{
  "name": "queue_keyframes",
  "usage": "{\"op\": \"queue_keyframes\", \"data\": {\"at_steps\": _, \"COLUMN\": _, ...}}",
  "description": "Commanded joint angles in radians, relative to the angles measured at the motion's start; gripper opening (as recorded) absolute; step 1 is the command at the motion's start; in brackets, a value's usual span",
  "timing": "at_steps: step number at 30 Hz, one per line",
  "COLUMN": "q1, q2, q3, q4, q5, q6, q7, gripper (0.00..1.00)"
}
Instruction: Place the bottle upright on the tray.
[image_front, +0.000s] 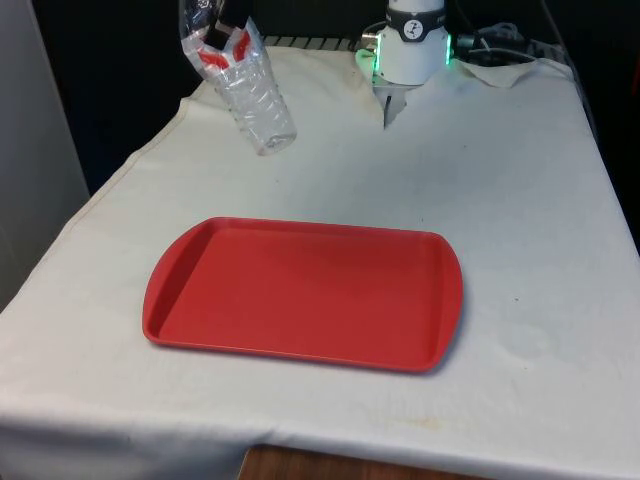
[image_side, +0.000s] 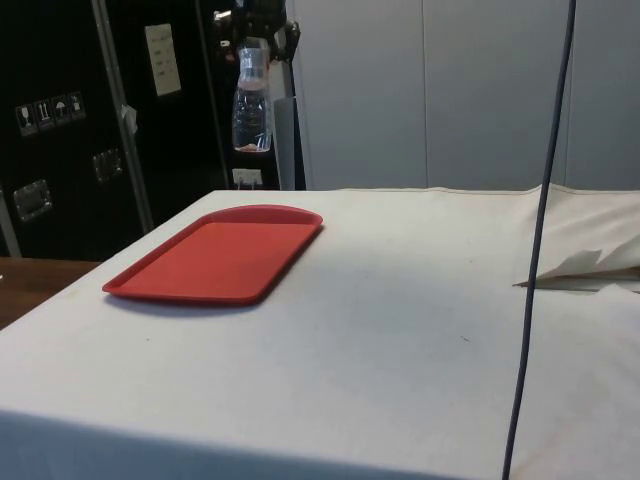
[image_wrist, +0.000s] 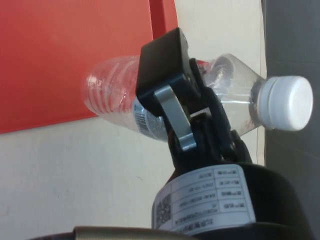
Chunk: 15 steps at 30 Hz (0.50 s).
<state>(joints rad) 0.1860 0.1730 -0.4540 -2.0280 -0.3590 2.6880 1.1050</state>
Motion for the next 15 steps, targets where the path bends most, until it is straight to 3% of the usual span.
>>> {"op": "queue_keyframes", "data": {"at_steps": 1, "q1": 0.000, "q2": 0.000, "q3": 0.000, "q4": -0.001, "q5": 0.000, "q6": 0.004, "q7": -0.005, "gripper": 0.28}}
{"op": "queue_keyframes", "data": {"at_steps": 3, "q1": -0.003, "q2": -0.004, "q3": 0.008, "q4": -0.012, "q5": 0.015, "q6": 0.027, "q7": -0.034, "gripper": 0.28}}
{"op": "queue_keyframes", "data": {"at_steps": 8, "q1": 0.000, "q2": 0.000, "q3": 0.000, "q4": -0.006, "q5": 0.000, "q6": 0.021, "q7": -0.040, "gripper": 0.28}}
{"op": "queue_keyframes", "data": {"at_steps": 14, "q1": -0.003, "q2": -0.003, "q3": 0.008, "q4": -0.020, "q5": 0.015, "q6": 0.053, "q7": -0.086, "gripper": 0.28}}
{"op": "queue_keyframes", "data": {"at_steps": 15, "q1": 0.000, "q2": 0.000, "q3": 0.000, "q4": -0.011, "q5": 0.000, "q6": 0.035, "q7": -0.070, "gripper": 0.28}}
